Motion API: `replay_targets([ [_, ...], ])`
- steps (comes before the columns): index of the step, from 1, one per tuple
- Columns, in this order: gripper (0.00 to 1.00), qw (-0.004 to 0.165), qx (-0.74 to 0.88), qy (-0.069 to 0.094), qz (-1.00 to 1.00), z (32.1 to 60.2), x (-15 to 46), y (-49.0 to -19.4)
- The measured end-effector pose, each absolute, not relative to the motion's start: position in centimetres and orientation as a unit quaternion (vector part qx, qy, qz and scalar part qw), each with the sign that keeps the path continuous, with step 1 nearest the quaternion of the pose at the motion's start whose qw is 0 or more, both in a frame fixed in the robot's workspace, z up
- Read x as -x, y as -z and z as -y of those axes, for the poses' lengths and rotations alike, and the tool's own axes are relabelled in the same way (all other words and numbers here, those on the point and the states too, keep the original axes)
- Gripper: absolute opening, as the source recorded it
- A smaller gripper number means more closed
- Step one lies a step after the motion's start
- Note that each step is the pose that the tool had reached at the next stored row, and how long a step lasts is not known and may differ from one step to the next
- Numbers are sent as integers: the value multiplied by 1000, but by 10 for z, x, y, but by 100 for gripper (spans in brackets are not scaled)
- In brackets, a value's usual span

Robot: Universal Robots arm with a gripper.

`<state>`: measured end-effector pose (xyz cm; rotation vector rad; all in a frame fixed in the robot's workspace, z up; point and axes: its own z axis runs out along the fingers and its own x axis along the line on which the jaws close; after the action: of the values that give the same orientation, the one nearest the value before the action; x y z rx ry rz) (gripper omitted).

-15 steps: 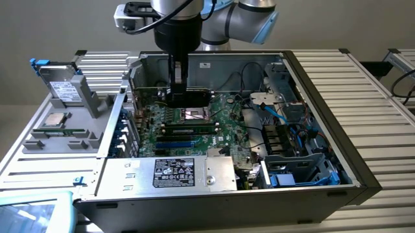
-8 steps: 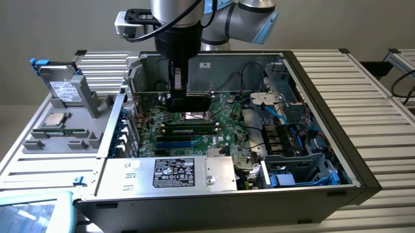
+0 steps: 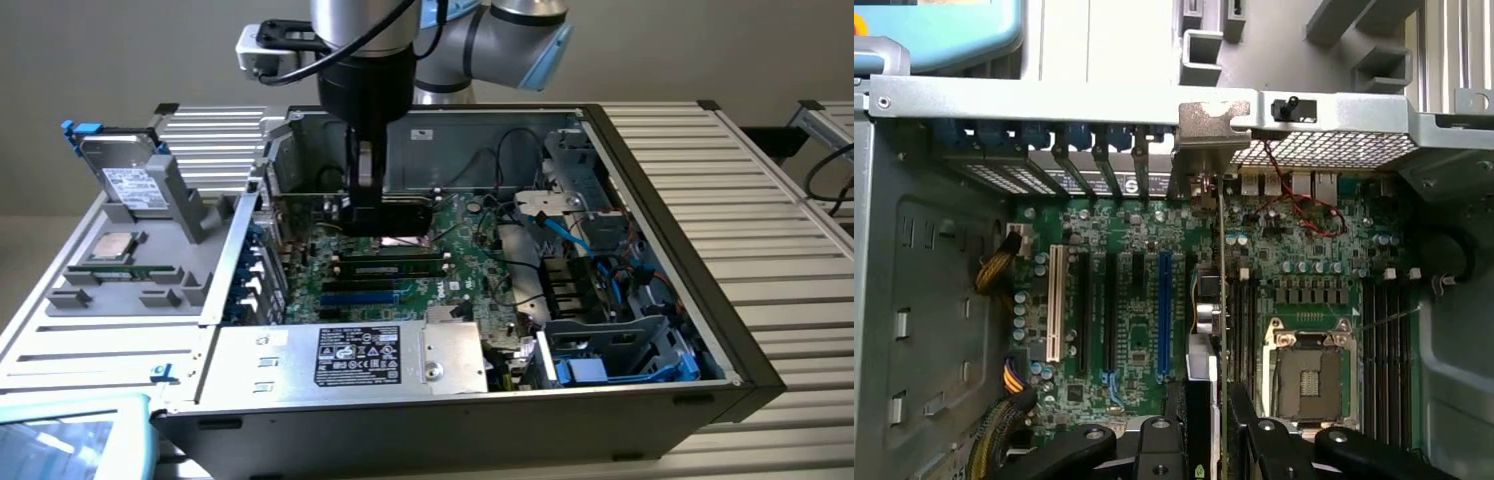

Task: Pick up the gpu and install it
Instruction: 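Insert the gpu into the slot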

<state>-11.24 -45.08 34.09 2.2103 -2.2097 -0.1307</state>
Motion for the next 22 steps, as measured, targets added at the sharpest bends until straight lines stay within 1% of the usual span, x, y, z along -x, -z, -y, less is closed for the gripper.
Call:
replay_targets([
  [3, 28, 17, -706, 32, 707, 451, 112, -340],
  [5, 28, 20, -706, 28, 707, 450, 112, -338],
  [11, 28, 21, -706, 28, 707, 449, 112, -335],
  [17, 28, 21, -706, 28, 707, 450, 112, -326],
  [22, 28, 22, -706, 26, 707, 450, 112, -325],
])
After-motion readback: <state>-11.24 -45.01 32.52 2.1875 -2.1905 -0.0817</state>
